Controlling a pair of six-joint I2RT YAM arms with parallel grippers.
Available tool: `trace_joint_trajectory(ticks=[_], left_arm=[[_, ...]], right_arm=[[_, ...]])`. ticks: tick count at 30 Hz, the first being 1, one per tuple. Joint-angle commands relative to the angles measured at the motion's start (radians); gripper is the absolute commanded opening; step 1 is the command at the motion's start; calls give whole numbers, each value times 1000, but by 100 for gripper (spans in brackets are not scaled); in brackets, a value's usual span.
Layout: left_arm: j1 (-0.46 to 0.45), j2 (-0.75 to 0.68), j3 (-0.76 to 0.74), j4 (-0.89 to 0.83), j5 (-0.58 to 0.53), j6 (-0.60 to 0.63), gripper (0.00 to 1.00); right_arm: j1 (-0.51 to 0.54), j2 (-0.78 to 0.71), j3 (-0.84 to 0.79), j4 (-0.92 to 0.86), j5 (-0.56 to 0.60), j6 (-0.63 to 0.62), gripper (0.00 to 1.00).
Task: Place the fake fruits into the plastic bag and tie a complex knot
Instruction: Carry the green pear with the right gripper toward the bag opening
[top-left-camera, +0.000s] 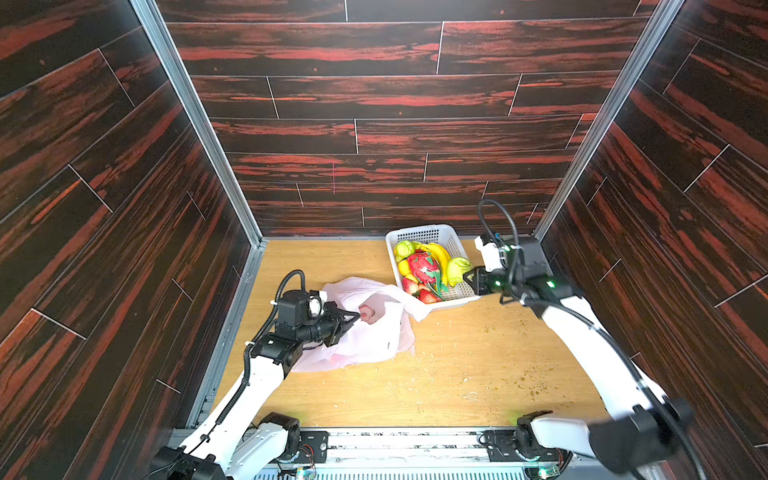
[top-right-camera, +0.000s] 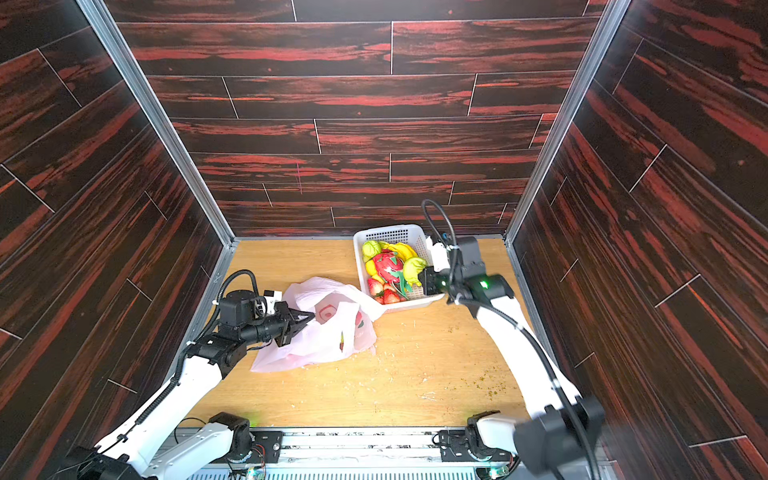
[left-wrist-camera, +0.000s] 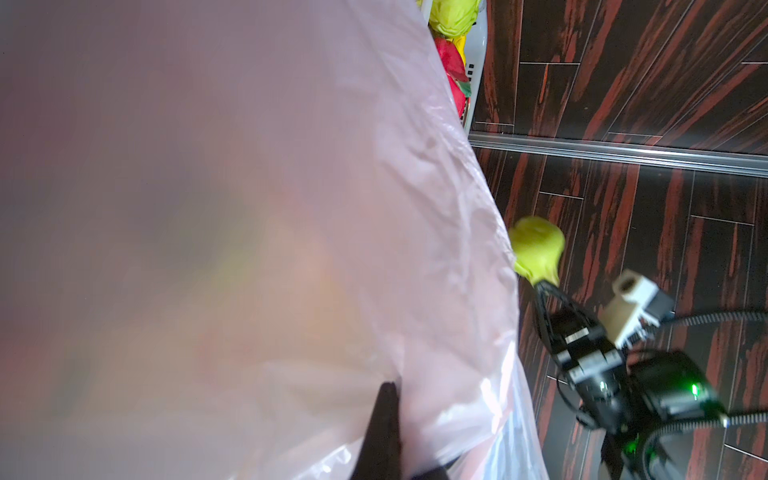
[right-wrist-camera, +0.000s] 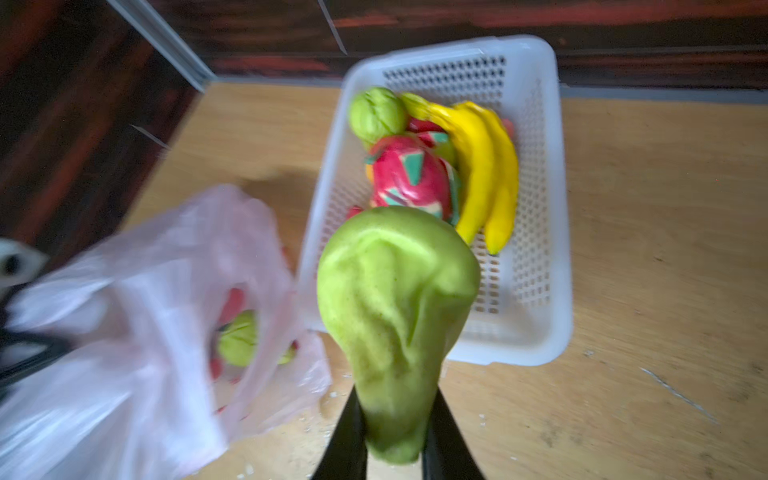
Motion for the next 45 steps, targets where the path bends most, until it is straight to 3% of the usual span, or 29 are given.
trace_joint_trajectory(ticks=[1,15,22,32,42,45], left_arm=[[3,8,9,17,9,11,0],[2,9,14,-1,7,30,0],[4,9,12,-4,6,32,0],[4,8,14,-17,8,43,0],[2,20,15,-15,39,64,0],[4,23,14,-14,44,70,0]], right_arm=[[-2,-91,-50,31,-87,32,21],[4,-314,-361,86,-352,142,21],[69,-342,-528,249,-413,238,20],[272,-143,-572,516,-340,312,20],[321,74,-496,697,-278,273,20],[322,104,-480,763,-314,277,20]])
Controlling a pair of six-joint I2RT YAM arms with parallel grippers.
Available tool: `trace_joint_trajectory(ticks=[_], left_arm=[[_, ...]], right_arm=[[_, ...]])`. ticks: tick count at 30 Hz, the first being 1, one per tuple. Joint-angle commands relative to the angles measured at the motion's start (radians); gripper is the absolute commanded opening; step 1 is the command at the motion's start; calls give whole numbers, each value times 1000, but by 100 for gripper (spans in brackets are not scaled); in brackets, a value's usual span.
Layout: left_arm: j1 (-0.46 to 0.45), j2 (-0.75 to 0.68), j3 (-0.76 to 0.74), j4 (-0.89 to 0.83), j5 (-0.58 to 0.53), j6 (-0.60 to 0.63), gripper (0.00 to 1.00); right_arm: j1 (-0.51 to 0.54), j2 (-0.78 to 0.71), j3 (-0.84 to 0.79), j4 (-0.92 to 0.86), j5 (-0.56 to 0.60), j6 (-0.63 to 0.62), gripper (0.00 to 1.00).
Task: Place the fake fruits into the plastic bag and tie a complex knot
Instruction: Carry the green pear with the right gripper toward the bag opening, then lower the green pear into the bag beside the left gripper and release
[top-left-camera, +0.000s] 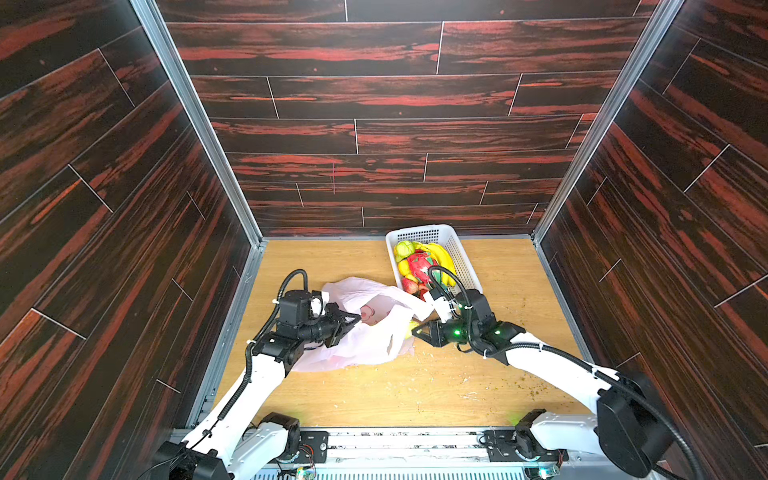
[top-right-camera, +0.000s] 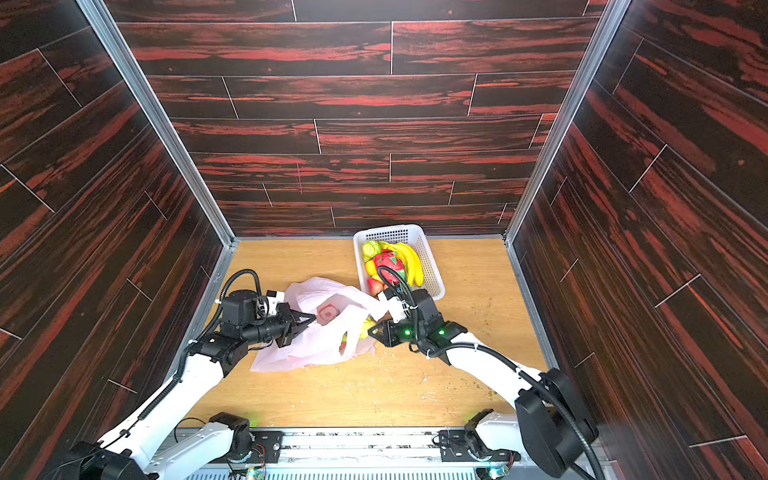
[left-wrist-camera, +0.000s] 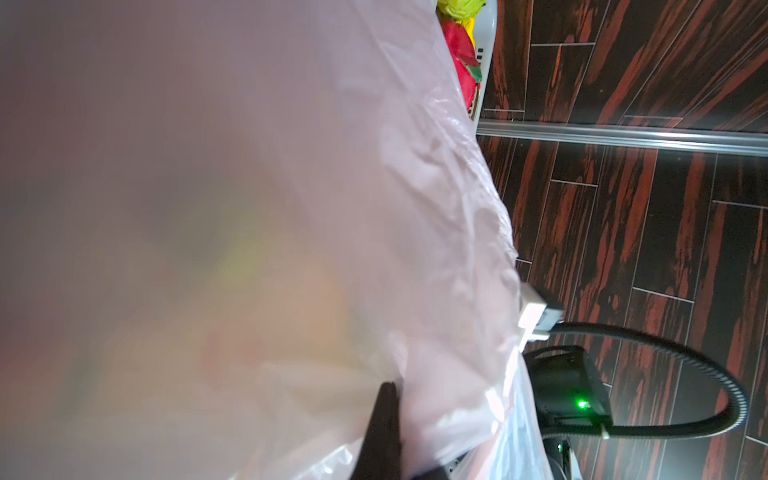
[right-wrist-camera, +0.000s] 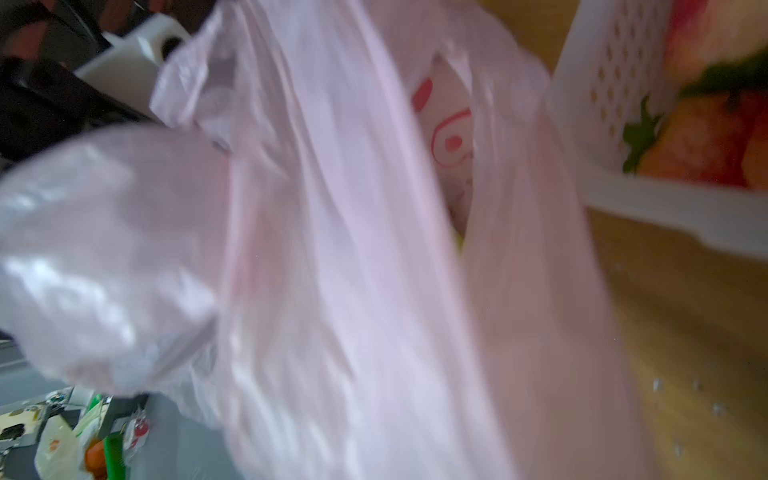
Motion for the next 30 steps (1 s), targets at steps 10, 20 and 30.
trace_joint_trajectory(ticks=[10,20,30], left_arm=[[3,15,24,13,28,25,0],[2,-13,49,7,23,18,0],[3,-17,63,-3,19,26,0]], right_arm=[[102,122,120,182,-45,-33,20],[158,260,232,175,-17,-72,21],[163,340,269,202,-8,-91,21]])
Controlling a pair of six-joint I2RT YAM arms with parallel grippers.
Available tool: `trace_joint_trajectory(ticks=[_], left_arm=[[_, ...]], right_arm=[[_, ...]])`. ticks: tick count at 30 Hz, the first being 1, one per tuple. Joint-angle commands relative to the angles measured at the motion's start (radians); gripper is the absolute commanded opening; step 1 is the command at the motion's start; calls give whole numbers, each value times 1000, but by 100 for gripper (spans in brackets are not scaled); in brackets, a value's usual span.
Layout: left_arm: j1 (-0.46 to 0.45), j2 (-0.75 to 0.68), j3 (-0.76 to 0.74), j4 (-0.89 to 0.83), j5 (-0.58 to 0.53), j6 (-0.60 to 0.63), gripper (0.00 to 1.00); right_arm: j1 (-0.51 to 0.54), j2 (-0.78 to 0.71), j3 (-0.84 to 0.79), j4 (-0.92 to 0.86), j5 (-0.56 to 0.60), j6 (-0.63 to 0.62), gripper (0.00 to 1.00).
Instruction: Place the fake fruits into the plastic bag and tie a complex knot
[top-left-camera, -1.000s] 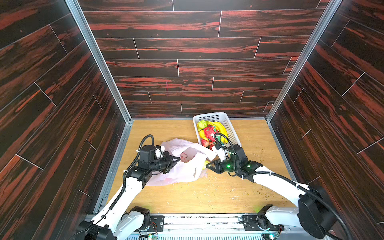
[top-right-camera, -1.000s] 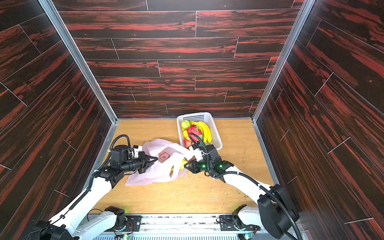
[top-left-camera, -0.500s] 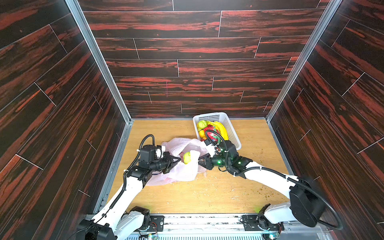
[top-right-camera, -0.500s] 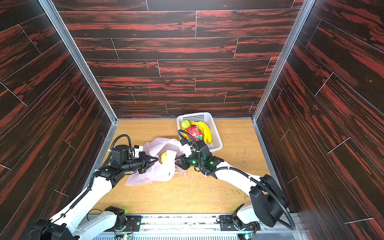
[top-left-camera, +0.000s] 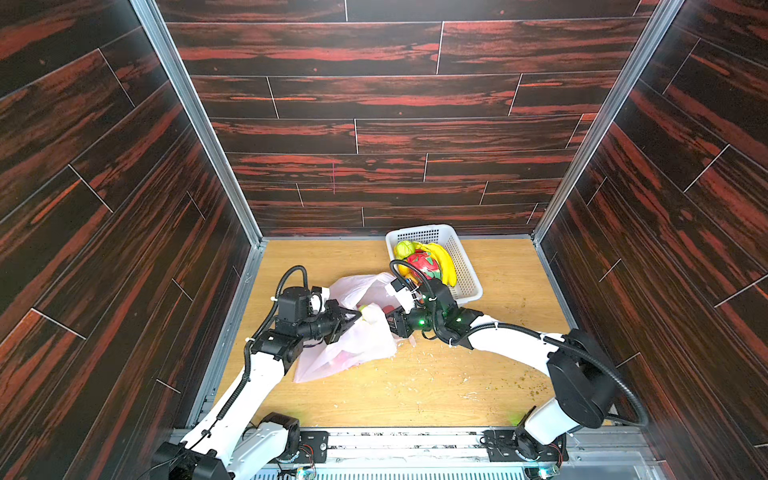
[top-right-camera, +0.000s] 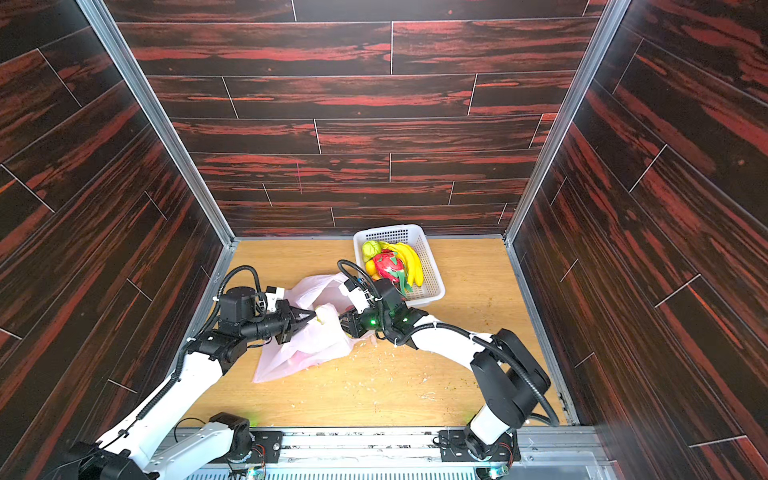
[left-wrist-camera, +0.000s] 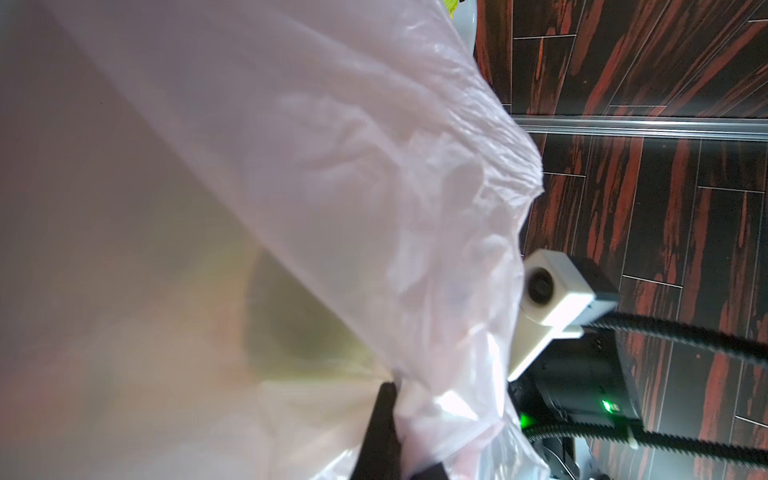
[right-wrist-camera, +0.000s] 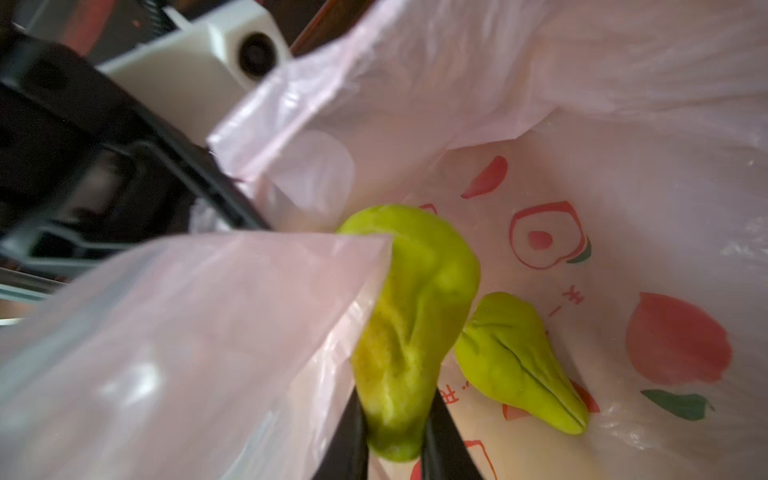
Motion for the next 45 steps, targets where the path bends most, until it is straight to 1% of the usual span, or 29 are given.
trace_joint_trajectory(ticks=[1,9,12,17,19,21,30,35,39,43,45], left_arm=[[2,-12,31,-2,4,11,0],[2,-10,31,-2,3,13,0],[2,-14,29,-5,3,14,0],[2,-11,31,-12,0,20,0],[2,-10,31,-12,1,22,0],[1,-13,33,-16,2,22,0],[2,-21,33,-35,-11,36,0],[4,-22,35,-58,-13,54,0],[4,-22,31,-63,-13,60,0],[3,-15,32,-61,-10,63,0],[3,-11,35,-59,-5,66,0]], right_arm=[[7,44,47,34,-19,-18,21],[6,148,151,-8,-88,-43,22],[7,188,191,-24,-108,-44,31],[5,188,210,-28,-90,-62,51],[4,180,215,-46,-75,-79,57],[3,165,214,-72,-49,-94,60],[-12,40,145,-127,53,-101,61],[-16,-40,84,-149,67,-115,61],[-20,-156,-5,-171,111,-129,61],[-22,-298,-65,-259,175,-135,61],[-23,-376,-81,-314,197,-132,66]])
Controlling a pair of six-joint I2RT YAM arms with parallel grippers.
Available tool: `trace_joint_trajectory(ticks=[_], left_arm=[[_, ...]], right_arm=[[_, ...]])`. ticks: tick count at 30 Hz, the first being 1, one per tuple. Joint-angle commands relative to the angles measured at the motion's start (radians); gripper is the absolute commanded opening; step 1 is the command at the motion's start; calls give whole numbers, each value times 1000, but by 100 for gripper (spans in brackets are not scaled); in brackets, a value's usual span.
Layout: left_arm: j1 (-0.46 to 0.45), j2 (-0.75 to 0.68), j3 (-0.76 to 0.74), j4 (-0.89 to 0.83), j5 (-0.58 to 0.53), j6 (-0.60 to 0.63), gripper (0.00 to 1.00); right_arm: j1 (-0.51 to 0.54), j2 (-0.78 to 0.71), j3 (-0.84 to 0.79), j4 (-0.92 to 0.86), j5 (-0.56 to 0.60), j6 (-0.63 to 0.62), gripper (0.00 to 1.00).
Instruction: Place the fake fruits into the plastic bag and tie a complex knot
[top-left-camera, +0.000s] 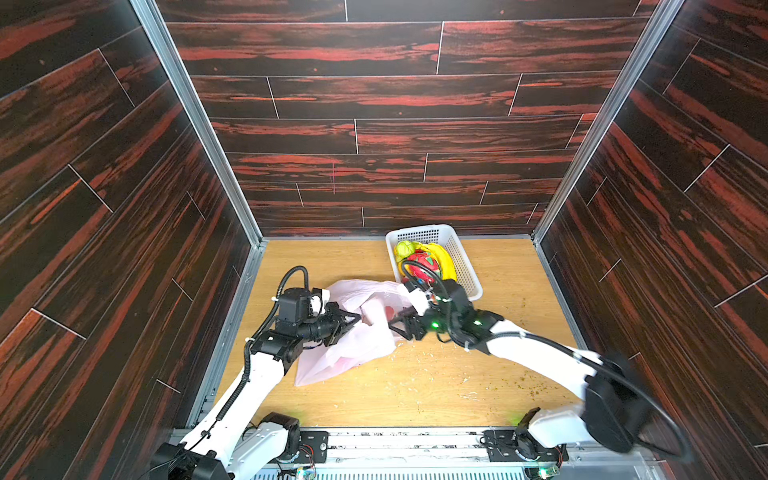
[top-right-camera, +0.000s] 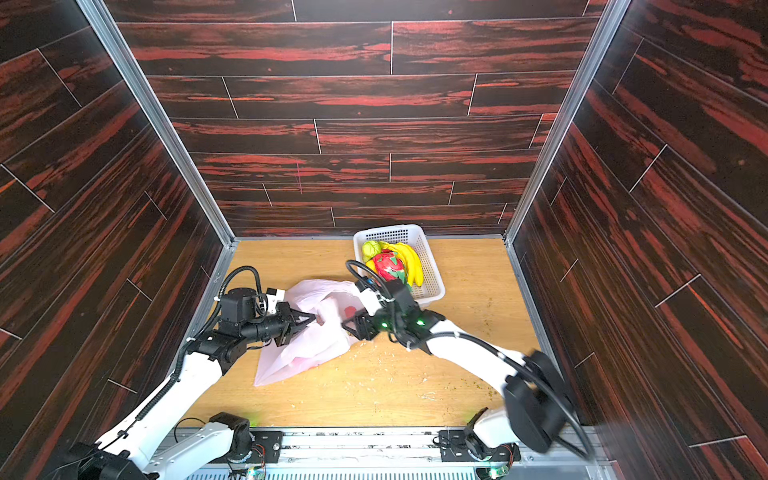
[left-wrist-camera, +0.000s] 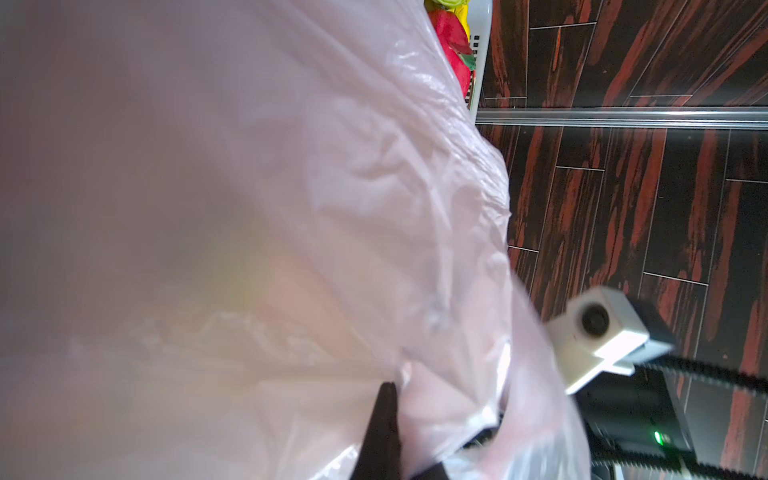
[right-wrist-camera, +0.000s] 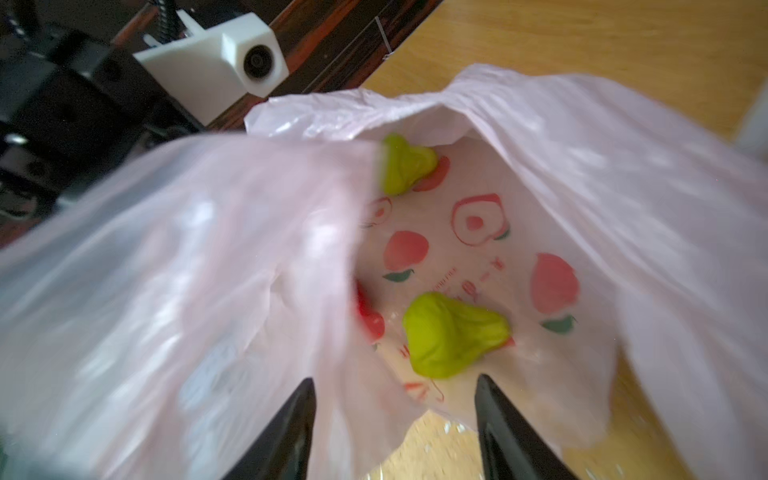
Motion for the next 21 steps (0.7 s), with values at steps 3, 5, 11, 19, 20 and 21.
trace_joint_trajectory(ticks=[3,5,11,19,20,21], left_arm=[[4,-6,36,-6,4,19,0],[3,-5,36,-5,5,19,0],[4,-11,36,-6,1,18,0],[4,-8,31,7,9,14,0],[4,-8,31,8,9,13,0],[4,-8,31,9,9,13,0]], right_arm=[[-8,-193,-14,-144,43,5,73],[-10,-214,6,-168,-6,30,75],[-20,-238,20,-120,-134,33,87],[-146,-112,113,-53,-333,14,89],[-153,-87,140,-61,-348,-4,89],[-158,-64,166,-71,-356,-17,89]])
